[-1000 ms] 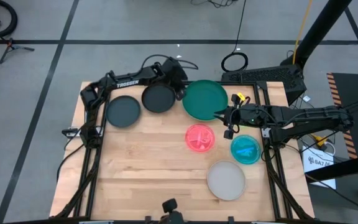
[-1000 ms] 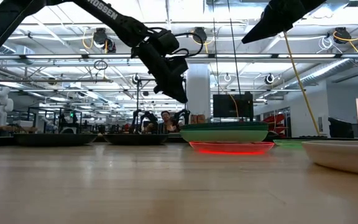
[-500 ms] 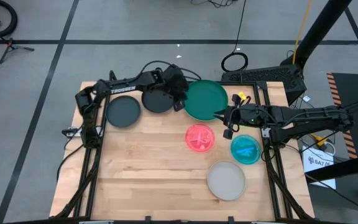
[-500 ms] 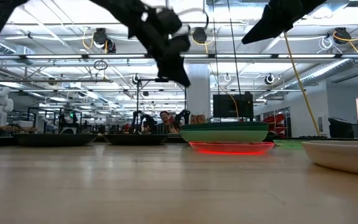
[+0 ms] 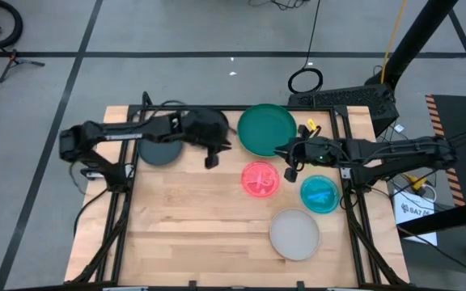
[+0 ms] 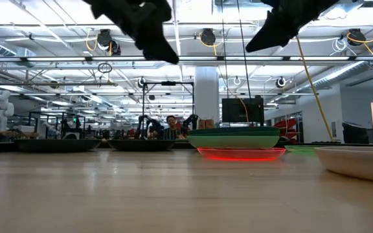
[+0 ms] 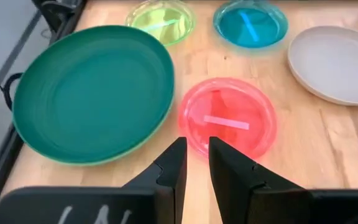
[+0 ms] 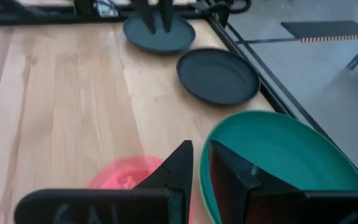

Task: Stack plastic plates
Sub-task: Stack the right black plate on top of the dark green plate

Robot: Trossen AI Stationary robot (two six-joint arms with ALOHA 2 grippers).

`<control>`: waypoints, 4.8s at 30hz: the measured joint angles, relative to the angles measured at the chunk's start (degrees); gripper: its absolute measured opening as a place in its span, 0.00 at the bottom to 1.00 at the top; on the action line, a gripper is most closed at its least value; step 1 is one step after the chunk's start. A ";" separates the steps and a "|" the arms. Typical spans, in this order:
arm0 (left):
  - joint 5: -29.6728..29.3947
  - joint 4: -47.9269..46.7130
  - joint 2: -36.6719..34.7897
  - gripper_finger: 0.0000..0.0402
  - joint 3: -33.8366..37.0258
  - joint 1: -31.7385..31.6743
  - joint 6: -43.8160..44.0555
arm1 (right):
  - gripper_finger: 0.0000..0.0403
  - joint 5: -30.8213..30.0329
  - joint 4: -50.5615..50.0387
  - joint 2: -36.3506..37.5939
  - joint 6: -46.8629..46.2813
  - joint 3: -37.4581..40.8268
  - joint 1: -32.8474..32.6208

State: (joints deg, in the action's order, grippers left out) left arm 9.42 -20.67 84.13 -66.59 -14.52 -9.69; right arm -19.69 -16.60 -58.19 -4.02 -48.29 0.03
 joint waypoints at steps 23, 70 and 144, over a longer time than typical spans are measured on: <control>-12.55 7.65 -29.79 0.18 14.07 8.04 -0.83 | 0.11 0.20 17.81 -23.34 2.86 -15.18 3.61; -26.02 -0.23 -51.97 0.18 25.16 7.40 -7.05 | 0.11 14.99 6.62 -74.07 15.76 -57.55 12.37; -25.89 -1.04 -51.90 0.18 25.16 7.40 -5.32 | 0.01 5.15 3.28 -79.01 21.32 -64.22 9.20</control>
State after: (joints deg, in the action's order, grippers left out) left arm -16.47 -21.72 32.23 -41.43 -7.11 -15.00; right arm -14.53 -13.32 -137.21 17.30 -112.51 9.24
